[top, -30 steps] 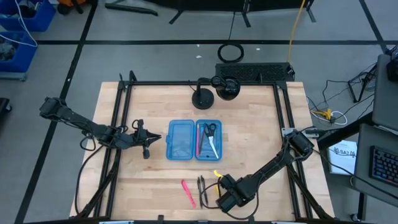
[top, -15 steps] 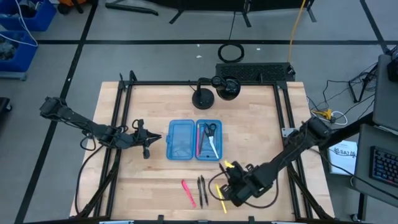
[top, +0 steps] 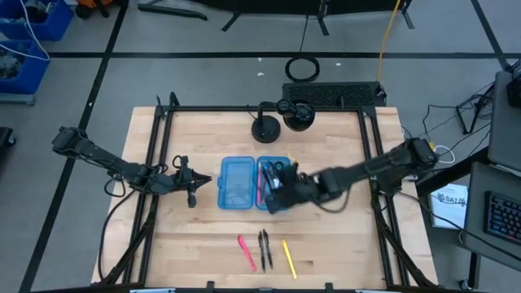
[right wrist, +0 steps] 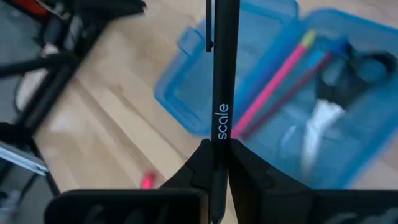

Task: Pick & place school supplies into a supply box
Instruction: Put the right black pen into the blue supply box

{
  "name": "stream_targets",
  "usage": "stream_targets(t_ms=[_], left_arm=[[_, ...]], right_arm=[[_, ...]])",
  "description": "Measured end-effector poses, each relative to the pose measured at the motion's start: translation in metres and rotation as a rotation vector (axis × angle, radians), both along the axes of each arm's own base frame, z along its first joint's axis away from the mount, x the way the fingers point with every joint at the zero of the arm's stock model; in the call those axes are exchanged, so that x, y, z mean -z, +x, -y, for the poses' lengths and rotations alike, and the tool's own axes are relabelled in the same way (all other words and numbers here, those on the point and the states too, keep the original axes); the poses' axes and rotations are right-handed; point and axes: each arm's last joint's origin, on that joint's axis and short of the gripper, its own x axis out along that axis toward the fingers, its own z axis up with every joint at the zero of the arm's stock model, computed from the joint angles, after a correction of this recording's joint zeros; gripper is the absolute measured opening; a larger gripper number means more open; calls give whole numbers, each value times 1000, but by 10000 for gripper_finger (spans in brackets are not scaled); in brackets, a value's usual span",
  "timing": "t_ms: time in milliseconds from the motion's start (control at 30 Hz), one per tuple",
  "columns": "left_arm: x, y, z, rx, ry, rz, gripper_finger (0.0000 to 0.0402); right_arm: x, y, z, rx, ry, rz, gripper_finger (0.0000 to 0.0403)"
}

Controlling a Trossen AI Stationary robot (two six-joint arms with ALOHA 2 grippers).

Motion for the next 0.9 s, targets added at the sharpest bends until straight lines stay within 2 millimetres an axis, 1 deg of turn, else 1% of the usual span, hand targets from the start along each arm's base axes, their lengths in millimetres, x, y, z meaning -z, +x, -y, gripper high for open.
stream_targets(t_ms=[100, 167, 233, 333, 500, 600, 700, 800, 900], left_arm=[[0, 0, 0, 0, 1, -1, 35], [0, 0, 0, 0, 0, -1, 35], [1, 0, 0, -1, -1, -7, 35], [1, 0, 0, -2, -1, -8, 35], [1, 0, 0, 5, -1, -10, 35], [1, 0, 0, 6, 1, -10, 35], [1, 0, 0, 5, 3, -10, 35], [0, 0, 0, 3, 17, -9, 35], [0, 0, 0, 8, 27, -5, 35]], right_arm=[[1, 17, 26, 8, 33, 81, 25], [4, 23, 43, 17, 56, 98, 24], [13, 25, 57, 48, 78, 84, 18], [37, 20, 72, 111, 120, 40, 17], [73, 9, 81, 159, 229, 36, 17], [89, 3, 85, 191, 262, 64, 17], [99, -3, 88, 197, 285, 50, 17], [105, -6, 89, 222, 305, 40, 17], [110, -9, 95, 249, 311, 28, 17]])
